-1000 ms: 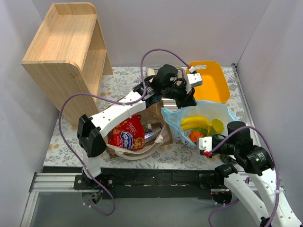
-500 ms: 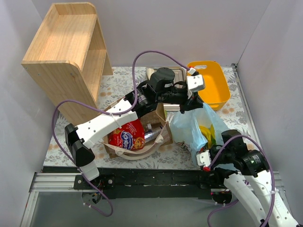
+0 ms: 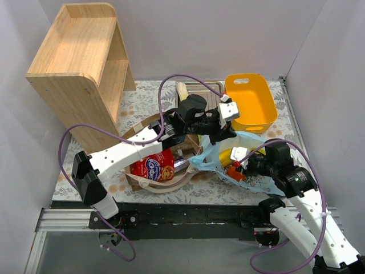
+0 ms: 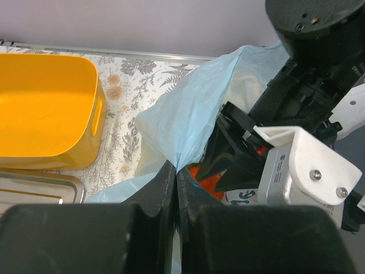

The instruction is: Untie the knot of the grocery bags and take out the mixed food

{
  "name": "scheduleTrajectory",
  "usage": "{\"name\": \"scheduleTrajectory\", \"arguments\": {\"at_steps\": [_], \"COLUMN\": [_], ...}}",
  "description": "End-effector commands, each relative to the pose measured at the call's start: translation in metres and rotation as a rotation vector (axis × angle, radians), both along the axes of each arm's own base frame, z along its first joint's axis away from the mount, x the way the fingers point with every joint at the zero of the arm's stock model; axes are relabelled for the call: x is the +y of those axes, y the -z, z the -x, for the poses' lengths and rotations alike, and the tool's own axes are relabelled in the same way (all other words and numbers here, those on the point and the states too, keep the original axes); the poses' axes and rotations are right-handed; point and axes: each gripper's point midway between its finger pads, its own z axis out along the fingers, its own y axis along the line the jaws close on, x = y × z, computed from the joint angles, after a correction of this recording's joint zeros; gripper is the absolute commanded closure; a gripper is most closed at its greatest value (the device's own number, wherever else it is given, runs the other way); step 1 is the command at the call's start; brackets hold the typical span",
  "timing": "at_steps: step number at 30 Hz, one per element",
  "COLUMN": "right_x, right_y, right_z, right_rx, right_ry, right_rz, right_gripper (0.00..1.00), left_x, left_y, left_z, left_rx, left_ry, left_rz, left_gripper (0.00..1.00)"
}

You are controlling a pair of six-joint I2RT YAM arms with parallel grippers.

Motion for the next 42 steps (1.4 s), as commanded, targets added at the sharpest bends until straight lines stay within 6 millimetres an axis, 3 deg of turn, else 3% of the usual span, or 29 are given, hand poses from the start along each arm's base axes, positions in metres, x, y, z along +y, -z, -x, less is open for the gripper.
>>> {"name": "scheduleTrajectory", "arguments": {"at_steps": [1, 5, 8, 14, 19, 27, 31, 37, 40, 41, 42], "right_x": [-0.005, -0.009, -0.01, -0.041, -0.057, -0.074, -0.086, -0.069, -0.063, -0.059, -0.056], "right_y": [-0.022, -0.046, -0.05, 0.012, 0.048, 0.058, 0.074, 0.081, 0.077, 0.067, 0.06], "right_z": [-0.027, -0.037, -0.032, -0.031, -0.022, -0.042, -0.047, -0.058, -0.065, -0.071, -0.073], "right_rx": [-0.089, -0.099, -0.03, 0.182, 0.279, 0.224, 0.189, 0.125, 0.108, 0.086, 0.076], "right_ry": [0.13, 0.233, 0.269, 0.416, 0.462, 0.617, 0.653, 0.549, 0.56, 0.562, 0.561], "right_rz": [-0.042, -0.097, -0.115, 0.135, 0.258, 0.302, 0.36, 0.309, 0.263, 0.23, 0.207], "right_gripper": [0.59, 0.56, 0.51, 0.48, 0.46, 0.46, 0.46, 0.46, 0.51, 0.56, 0.72], "left_x": [0.017, 0.016, 0.016, 0.013, 0.01, 0.012, 0.011, 0.01, 0.012, 0.012, 0.013], "left_y": [-0.04, -0.037, -0.033, -0.029, -0.029, -0.026, -0.023, -0.022, -0.02, -0.019, -0.021], "left_z": [-0.004, -0.008, -0.008, -0.011, -0.013, -0.011, -0.011, -0.01, -0.011, -0.011, -0.011], "left_rx": [-0.059, -0.054, -0.035, -0.026, -0.033, -0.031, -0.022, -0.029, -0.031, -0.035, -0.039], "left_ry": [-0.067, -0.089, -0.095, -0.101, -0.097, -0.097, -0.095, -0.086, -0.09, -0.089, -0.093], "left_rz": [0.095, 0.098, 0.098, 0.096, 0.097, 0.091, 0.089, 0.087, 0.08, 0.078, 0.082], "left_gripper": [1.0, 0.96, 0.9, 0.88, 0.87, 0.85, 0.85, 0.84, 0.84, 0.84, 0.83]}}
